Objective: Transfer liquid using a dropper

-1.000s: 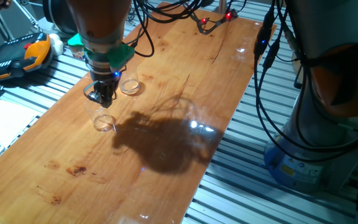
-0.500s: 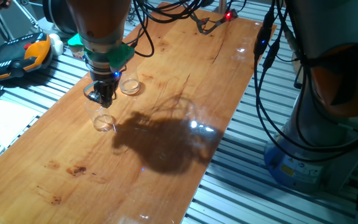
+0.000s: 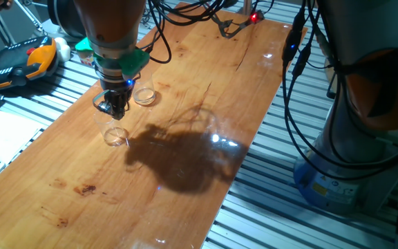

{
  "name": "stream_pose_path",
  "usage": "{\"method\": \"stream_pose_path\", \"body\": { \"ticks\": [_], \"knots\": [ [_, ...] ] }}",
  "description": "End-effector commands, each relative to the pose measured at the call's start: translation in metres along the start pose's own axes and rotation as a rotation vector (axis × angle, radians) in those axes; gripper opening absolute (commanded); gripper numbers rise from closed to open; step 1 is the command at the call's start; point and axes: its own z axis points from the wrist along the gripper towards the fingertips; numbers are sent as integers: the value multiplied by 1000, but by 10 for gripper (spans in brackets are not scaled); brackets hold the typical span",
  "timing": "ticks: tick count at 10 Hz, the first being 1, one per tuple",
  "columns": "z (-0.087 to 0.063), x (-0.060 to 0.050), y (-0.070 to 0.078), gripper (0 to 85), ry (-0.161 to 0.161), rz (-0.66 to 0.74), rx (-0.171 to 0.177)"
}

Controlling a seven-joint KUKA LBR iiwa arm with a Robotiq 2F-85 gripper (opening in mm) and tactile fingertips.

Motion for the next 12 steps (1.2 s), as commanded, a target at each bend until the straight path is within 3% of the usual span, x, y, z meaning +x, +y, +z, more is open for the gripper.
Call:
{"method": "stream_pose_path", "body": {
  "ticks": [1,4,7,12],
  "knots": [
    [0,0,0,10,-4,2,0],
    [-5,-1,0,10,-12,6,7],
    [-20,-5,0,10,-3,13,31],
    [-52,-6,-3,10,17,61,10]
  ]
}}
